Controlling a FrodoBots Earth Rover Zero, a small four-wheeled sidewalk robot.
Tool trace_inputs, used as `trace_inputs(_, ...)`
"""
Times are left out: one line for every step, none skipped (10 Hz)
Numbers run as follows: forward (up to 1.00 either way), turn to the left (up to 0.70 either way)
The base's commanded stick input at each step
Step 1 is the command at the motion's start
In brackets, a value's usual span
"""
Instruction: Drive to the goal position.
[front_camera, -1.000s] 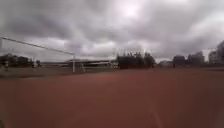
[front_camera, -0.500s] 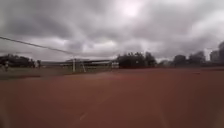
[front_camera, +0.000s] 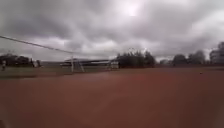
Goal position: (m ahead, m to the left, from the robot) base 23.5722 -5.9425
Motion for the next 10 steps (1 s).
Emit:
trace_inputs(0.7, -0.35)
trace_inputs(0.7, -0.19)
trace_inputs(0.7, 0.0)
trace_inputs(0.7, 0.0)
trace_inputs(0.7, 0.0)
trace_inputs(0.7, 0.0)
trace_inputs(0.7, 0.0)
trace_inputs(0.7, 0.0)
trace_inputs(0.7, 0.0)
trace_inputs(0.7, 0.0)
